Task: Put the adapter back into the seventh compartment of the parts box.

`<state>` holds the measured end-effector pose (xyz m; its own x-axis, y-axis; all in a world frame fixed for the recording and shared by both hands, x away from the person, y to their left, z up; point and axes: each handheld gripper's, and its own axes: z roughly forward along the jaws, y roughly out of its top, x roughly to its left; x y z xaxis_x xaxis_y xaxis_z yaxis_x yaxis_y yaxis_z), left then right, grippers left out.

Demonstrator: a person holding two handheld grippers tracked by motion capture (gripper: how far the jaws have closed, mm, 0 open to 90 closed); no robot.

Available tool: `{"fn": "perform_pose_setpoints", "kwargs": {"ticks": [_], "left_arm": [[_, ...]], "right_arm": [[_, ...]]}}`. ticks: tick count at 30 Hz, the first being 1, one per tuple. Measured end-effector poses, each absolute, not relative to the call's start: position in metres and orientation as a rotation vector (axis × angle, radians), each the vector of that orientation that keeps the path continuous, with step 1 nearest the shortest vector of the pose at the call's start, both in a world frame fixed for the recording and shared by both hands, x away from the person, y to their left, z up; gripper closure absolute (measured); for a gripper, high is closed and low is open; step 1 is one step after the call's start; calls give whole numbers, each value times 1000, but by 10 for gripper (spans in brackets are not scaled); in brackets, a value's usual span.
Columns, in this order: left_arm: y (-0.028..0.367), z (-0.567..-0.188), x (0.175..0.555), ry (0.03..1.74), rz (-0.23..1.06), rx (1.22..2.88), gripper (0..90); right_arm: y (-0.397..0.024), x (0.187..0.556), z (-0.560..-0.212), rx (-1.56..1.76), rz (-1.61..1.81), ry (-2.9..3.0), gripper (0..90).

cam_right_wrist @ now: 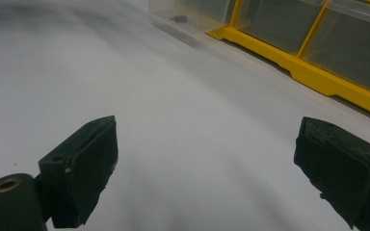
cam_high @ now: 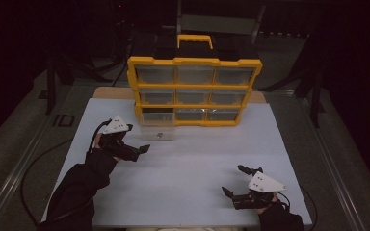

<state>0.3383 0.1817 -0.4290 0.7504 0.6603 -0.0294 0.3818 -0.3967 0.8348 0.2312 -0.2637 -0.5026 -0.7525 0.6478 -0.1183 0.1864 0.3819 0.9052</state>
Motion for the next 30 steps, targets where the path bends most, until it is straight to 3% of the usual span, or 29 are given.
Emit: {"fn": "perform_pose_setpoints", "kwargs": {"ticks": [14,30], "left_arm": [[194,-451,321,796,319,2049,0],[194,-481,299,802,329,2080,0]], "right_arm": [[-264,231,-502,716,1345,2187,82],[-264,231,-503,719,1343,2187,82]]}}
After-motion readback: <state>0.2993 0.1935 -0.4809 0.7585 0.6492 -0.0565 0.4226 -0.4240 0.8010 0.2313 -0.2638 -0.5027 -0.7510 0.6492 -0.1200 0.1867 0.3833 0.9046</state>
